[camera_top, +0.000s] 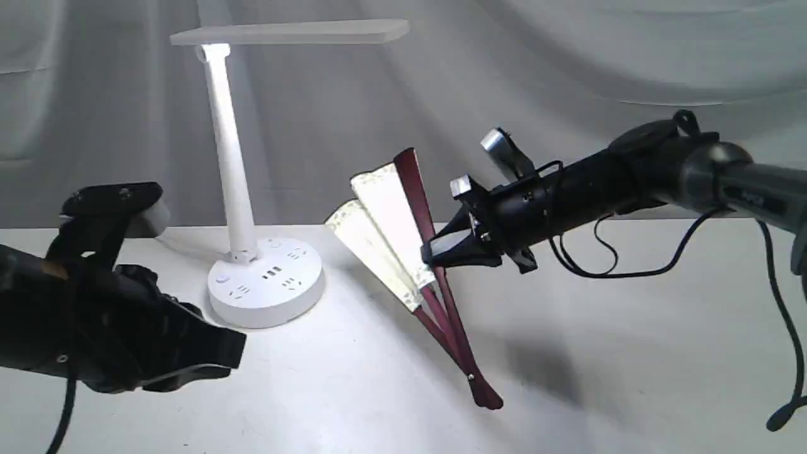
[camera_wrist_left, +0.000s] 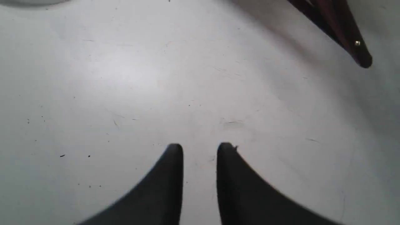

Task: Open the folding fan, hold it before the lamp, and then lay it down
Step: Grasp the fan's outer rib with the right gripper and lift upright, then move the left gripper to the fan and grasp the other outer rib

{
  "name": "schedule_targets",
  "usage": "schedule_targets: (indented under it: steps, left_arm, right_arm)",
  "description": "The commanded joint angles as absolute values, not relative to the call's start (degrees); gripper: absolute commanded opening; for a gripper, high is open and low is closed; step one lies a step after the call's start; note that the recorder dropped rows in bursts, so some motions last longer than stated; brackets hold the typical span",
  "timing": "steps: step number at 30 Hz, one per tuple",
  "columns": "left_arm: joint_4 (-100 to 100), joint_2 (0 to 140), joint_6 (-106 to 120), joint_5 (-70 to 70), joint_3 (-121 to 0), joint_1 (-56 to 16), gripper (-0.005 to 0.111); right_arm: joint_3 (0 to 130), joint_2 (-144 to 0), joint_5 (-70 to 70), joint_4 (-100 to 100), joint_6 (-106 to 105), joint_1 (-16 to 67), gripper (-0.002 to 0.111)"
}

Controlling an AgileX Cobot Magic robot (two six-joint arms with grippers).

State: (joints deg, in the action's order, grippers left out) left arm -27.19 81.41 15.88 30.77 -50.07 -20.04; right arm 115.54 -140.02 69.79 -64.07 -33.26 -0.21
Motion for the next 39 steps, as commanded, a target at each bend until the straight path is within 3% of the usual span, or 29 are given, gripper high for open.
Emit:
schedule_targets:
  steps: [1, 9, 17, 27, 35, 39]
  left_arm:
    - [-24.9, 77.5, 16.5, 34.3, -50.3, -20.2, 0.011]
    - [-10.9, 74.8, 10.2, 41.1, -50.3, -20.9, 0.006]
    - [0.9, 74.8, 3.9, 36.0, -50.3, -31.2, 0.006]
    - [-0.4, 74.8, 3.0, 10.5, -44.0, -36.3, 0.006]
    - [-1.2, 74.8, 2.5, -21.0, -30.4, -36.3, 0.006]
    - [-1.2, 74.8, 0.0, -35.9, -23.8, -36.3, 0.015]
  right_arm:
    - [112.1, -135.4, 70.0, -65.1, -33.5, -0.3, 0.000]
    - [98.4, -127.1, 70.0, -76.0, -40.1, -4.0, 0.000]
    - [85.3, -117.5, 70.0, -74.6, -46.4, -5.5, 0.000]
    - [69.8, -109.7, 70.0, -78.3, -54.0, -8.1, 0.000]
    - [64.6, -108.3, 70.0, -79.2, -56.7, -8.0, 0.000]
    - [63.1, -108.3, 70.0, -79.6, -58.6, -8.0, 0.000]
